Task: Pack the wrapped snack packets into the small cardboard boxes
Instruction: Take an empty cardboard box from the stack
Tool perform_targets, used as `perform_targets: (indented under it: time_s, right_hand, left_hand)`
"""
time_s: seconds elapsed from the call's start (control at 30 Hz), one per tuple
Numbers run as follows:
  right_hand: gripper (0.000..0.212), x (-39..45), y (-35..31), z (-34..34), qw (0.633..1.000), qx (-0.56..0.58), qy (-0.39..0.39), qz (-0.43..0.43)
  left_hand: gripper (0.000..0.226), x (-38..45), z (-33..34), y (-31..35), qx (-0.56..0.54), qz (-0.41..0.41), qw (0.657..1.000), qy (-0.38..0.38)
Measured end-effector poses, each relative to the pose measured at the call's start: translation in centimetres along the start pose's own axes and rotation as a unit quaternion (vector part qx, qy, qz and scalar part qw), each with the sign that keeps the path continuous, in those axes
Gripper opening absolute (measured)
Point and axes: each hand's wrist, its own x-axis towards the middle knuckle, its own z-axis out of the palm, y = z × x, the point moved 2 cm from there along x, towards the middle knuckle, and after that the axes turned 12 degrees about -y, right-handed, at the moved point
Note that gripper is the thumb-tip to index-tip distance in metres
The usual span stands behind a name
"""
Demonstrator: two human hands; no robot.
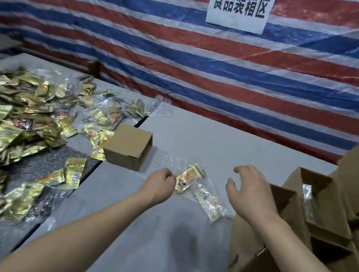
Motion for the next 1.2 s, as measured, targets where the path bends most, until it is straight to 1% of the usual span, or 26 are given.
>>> perform_targets:
  time_s: [0.07, 0.2, 0.3, 0.37, 0.5, 0.57, 0.67, 0.8, 0.9, 0.93, 0.97, 1.0, 1.07, 1.13, 1.2]
  right_hand:
    - [0.044, 1.4, -1.3, 1.6, 0.999, -0.008, -0.032, -0.009]
    - [0.050, 4.8, -3.2, 5.2, 0.995, -0.003, -0.100, -0.020]
    - [0.053, 7.7, -3.5, 8.0, 0.990, 0.005, -0.137, -0.016]
    - [0.052, 9.7, -3.4, 9.6, 0.987, 0.015, -0.159, -0.013]
    - [0.051, 13.0, -2.8, 12.4, 0.984, 0.026, -0.178, 0.000]
    - [0.053, 14.0, -2.5, 13.5, 0.982, 0.031, -0.186, 0.008]
    - [0.056, 14.9, -2.2, 14.9, 0.979, 0.043, -0.201, 0.018]
    - [0.050, 14.4, -2.7, 15.2, 0.974, 0.062, -0.216, 0.027]
    - [0.045, 14.0, -3.3, 13.8, 0.975, 0.058, -0.215, 0.017]
    - [0.046, 13.9, -3.5, 13.0, 0.975, 0.056, -0.213, 0.014]
    - [0.049, 14.0, -3.9, 11.9, 0.976, 0.058, -0.210, 0.013]
    - [0.052, 14.0, -4.2, 10.8, 0.977, 0.066, -0.205, 0.011]
    - [0.057, 13.7, -5.0, 8.2, 0.978, 0.088, -0.192, 0.004]
    - [0.061, 13.1, -6.2, 5.5, 0.978, 0.110, -0.175, -0.008]
    - [0.066, 11.7, -7.3, 2.8, 0.978, 0.134, -0.160, -0.028]
  left_hand:
    - [0.022, 1.8, -2.0, -3.6, 0.045, -0.040, 0.998, 0.025]
    - [0.040, 7.1, -5.4, -9.4, 0.166, -0.121, 0.978, 0.046]
    - [0.047, 12.0, -6.1, -12.6, 0.244, -0.138, 0.958, 0.049]
    - [0.056, 15.0, -5.9, -14.0, 0.273, -0.160, 0.947, 0.052]
    - [0.088, 20.0, -4.6, -16.4, 0.295, -0.194, 0.935, 0.031]
    - [0.092, 21.6, -4.0, -17.6, 0.301, -0.203, 0.932, 0.015]
    - [0.082, 22.6, -3.0, -18.6, 0.313, -0.216, 0.925, 0.005]
    - [0.057, 20.5, -4.0, -18.6, 0.278, -0.159, 0.945, 0.063]
    - [0.039, 18.4, -7.0, -17.5, 0.204, -0.117, 0.964, 0.121]
    - [0.035, 17.6, -8.3, -16.8, 0.164, -0.112, 0.970, 0.140]
    - [0.035, 16.4, -9.8, -16.0, 0.127, -0.112, 0.974, 0.149]
    - [0.038, 15.2, -11.1, -15.1, 0.103, -0.111, 0.979, 0.140]
    - [0.041, 12.3, -13.3, -13.0, 0.095, -0.094, 0.987, 0.090]
    - [0.035, 8.9, -14.7, -10.4, 0.103, -0.061, 0.992, 0.042]
    - [0.026, 5.3, -15.2, -7.4, 0.086, -0.017, 0.996, -0.005]
